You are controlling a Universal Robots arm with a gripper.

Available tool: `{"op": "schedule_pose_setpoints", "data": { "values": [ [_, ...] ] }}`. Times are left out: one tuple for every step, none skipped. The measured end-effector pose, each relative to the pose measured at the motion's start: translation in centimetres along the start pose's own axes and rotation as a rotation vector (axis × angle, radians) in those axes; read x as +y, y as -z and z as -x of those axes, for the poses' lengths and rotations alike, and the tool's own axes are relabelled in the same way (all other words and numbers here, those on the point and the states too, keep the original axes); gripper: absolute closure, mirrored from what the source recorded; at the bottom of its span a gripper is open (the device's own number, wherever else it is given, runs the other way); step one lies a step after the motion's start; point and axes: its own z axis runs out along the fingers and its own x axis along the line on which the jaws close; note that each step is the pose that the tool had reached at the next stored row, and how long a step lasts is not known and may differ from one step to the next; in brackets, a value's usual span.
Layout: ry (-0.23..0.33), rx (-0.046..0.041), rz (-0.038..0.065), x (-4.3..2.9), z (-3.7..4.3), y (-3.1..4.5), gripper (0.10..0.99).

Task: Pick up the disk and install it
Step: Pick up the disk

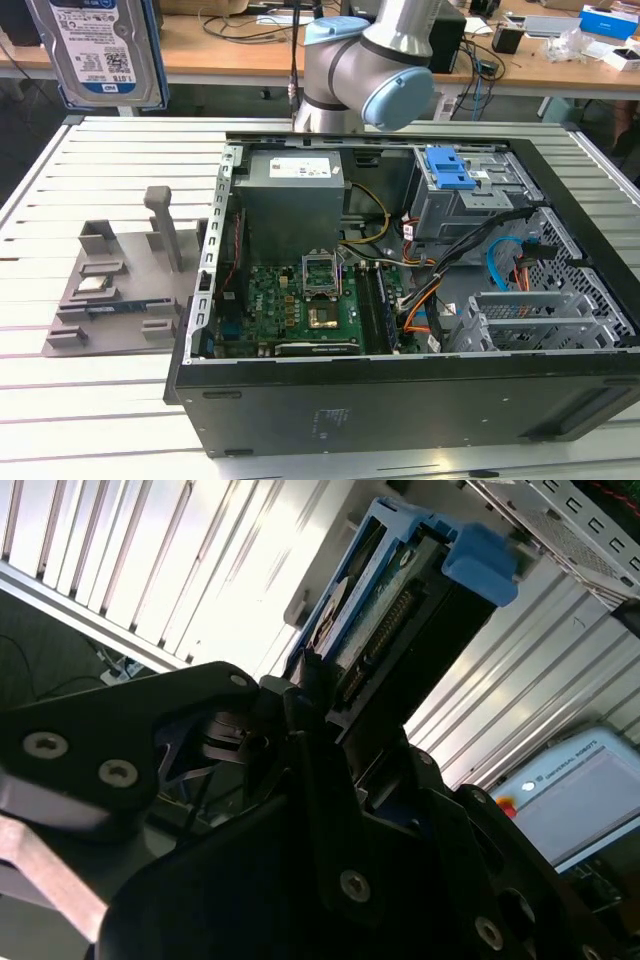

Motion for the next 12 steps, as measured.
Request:
{"op": "schedule_pose_setpoints", "data": {
  "values": [
    [0.000, 0.0000, 0.000, -0.40, -0.02, 0.03, 0.722],
    [0.000, 0.0000, 0.000, -0.70, -0.03, 0.04, 0.722],
    [0.000, 0.0000, 0.000, -0.98, -0.05, 0.06, 0.722],
    [0.000, 0.0000, 0.000, -1.25, -0.06, 0.08, 0.722],
    [0.000, 0.0000, 0.000, -1.53, -0.07, 0.10, 0.722],
    [0.000, 0.0000, 0.000, -1.76, -0.08, 0.11, 0.722],
    [0.000, 0.0000, 0.000, -2.05, -0.10, 0.13, 0.722],
    [0.000, 0.0000, 0.000, -2.27, -0.11, 0.14, 0.722],
    [0.000, 0.0000, 0.000, -2.46, -0.12, 0.16, 0.722],
    [0.000, 0.0000, 0.000, -2.60, -0.13, 0.16, 0.722],
    [0.000, 0.0000, 0.000, -2.80, -0.13, 0.18, 0.722],
    [0.000, 0.0000, 0.000, -2.92, -0.14, 0.19, 0.722]
  ]
}}
